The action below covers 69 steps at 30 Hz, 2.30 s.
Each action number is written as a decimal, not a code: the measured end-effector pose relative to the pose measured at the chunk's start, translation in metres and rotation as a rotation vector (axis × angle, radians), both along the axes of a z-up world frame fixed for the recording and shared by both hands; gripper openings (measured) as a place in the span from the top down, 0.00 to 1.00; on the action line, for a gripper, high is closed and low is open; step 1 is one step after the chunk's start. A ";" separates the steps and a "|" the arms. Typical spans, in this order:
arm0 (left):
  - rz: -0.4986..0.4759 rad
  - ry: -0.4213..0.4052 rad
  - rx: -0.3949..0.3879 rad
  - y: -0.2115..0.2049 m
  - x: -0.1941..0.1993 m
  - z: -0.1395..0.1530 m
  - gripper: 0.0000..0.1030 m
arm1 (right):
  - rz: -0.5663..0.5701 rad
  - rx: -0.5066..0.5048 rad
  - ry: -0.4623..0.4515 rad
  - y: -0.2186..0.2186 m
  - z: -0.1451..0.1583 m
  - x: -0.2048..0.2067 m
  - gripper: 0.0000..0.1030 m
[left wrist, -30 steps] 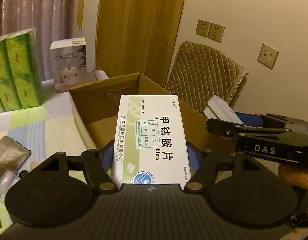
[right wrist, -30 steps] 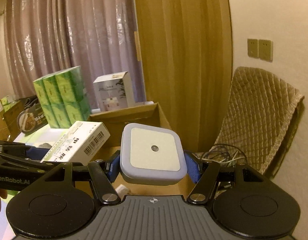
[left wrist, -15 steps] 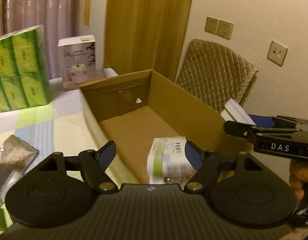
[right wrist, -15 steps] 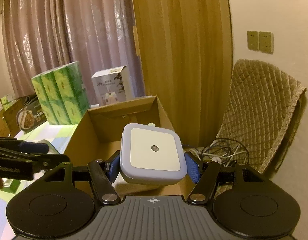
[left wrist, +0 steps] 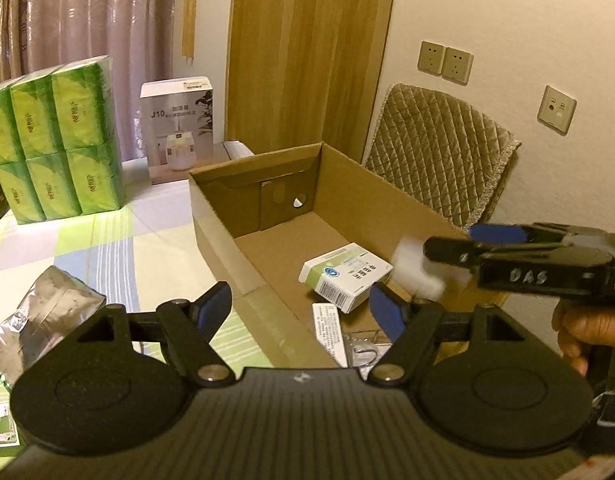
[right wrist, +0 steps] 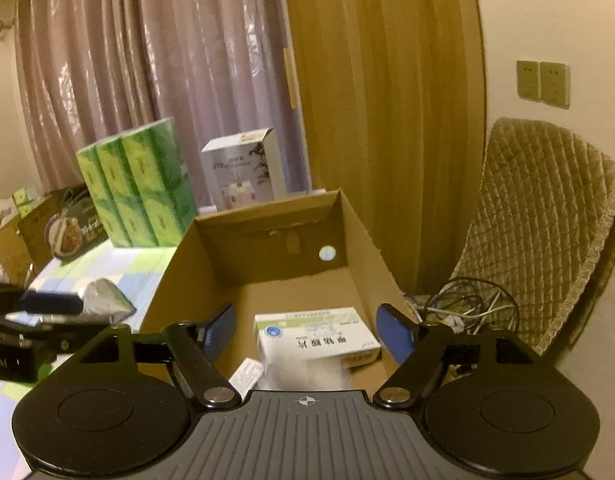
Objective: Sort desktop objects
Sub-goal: 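Open both grippers to drop the items into the cardboard box, then move both tools back toward the table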
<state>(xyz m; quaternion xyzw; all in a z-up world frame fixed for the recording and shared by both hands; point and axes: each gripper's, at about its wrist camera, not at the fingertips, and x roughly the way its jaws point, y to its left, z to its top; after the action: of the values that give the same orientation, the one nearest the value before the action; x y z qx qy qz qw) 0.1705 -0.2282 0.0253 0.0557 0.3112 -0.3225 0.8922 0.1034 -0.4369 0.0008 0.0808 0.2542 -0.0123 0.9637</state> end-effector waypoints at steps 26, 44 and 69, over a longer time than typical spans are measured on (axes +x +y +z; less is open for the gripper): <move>0.112 -0.019 0.092 0.101 -0.021 -0.014 0.24 | 0.168 -0.028 -0.012 0.080 0.013 -0.029 0.10; 0.336 -0.005 0.171 0.237 -0.036 -0.024 0.19 | 0.426 -0.060 -0.014 0.192 0.004 -0.018 0.08; 0.439 0.158 0.064 0.307 0.041 -0.093 0.08 | 0.406 -0.085 0.148 0.255 -0.065 0.030 0.08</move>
<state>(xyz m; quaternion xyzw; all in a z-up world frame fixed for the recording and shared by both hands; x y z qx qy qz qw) 0.2120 0.0788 -0.0675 -0.0106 0.3948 -0.1140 0.9116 0.1333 -0.1824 -0.0640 -0.0139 0.3347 0.1651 0.9276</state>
